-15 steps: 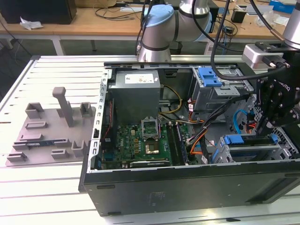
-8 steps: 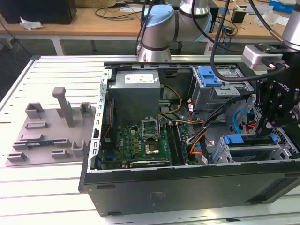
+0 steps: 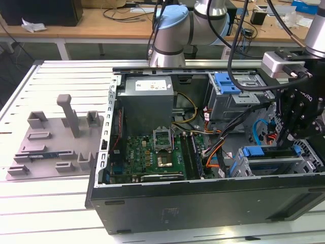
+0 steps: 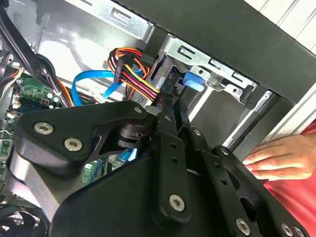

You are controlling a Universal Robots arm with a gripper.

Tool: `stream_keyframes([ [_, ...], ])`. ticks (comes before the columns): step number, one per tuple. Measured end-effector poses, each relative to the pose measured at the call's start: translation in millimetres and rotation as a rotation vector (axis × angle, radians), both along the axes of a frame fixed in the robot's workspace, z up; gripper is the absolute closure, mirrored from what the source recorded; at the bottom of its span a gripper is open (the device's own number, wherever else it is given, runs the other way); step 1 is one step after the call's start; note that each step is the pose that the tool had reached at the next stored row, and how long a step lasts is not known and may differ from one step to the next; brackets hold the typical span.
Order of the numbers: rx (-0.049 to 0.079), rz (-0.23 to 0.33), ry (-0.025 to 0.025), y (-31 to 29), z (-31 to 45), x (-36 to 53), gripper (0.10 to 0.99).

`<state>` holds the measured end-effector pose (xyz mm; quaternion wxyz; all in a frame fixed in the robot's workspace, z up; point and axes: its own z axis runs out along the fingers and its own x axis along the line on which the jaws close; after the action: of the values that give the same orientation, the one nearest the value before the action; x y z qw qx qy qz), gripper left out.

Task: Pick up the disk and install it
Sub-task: 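Insert the first disk wire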

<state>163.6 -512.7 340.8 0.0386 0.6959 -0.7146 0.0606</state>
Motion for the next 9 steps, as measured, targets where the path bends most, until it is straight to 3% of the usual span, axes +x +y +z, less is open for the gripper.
stream_keyframes([
  [9,0.0,0.01,0.0,0.0,-2.4,0.0,0.918],
])
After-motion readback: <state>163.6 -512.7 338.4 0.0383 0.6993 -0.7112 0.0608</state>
